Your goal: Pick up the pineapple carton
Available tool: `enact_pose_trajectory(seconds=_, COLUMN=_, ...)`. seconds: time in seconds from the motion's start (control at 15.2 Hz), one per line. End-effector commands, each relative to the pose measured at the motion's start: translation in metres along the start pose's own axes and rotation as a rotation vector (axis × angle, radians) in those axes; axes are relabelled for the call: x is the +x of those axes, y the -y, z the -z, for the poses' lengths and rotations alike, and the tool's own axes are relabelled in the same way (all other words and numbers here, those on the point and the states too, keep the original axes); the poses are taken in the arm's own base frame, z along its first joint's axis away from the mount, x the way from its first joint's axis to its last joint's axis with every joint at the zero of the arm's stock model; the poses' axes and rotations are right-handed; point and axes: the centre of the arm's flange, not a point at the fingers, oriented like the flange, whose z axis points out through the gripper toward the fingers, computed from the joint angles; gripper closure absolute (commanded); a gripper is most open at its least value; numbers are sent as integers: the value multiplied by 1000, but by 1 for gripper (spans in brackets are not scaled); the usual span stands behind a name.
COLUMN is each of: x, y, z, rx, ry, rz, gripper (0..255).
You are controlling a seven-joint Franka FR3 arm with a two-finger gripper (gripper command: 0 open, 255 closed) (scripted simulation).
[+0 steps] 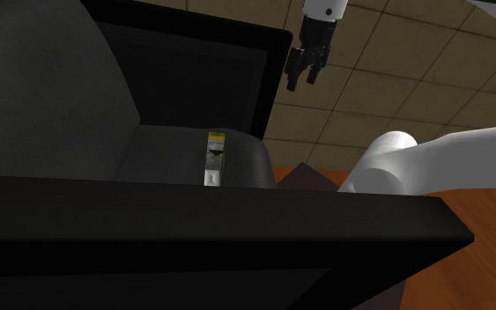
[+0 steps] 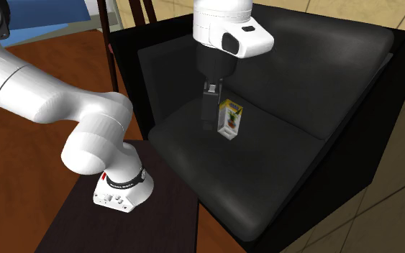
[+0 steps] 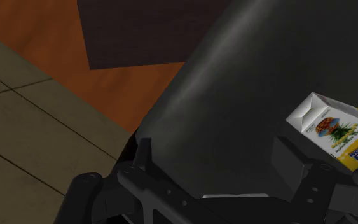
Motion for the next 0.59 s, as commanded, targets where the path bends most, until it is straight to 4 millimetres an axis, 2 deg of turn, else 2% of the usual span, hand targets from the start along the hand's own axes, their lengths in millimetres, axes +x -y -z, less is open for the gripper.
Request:
enact_pose_trajectory(seconds=0.0, x=0, y=0, z=0, rx=0, ry=0, rz=0, gripper=0)
enact_pose_trajectory(seconds=0.53, x=4, y=94, z=-44, rx=13, ry=-20, rz=-117, gripper=0)
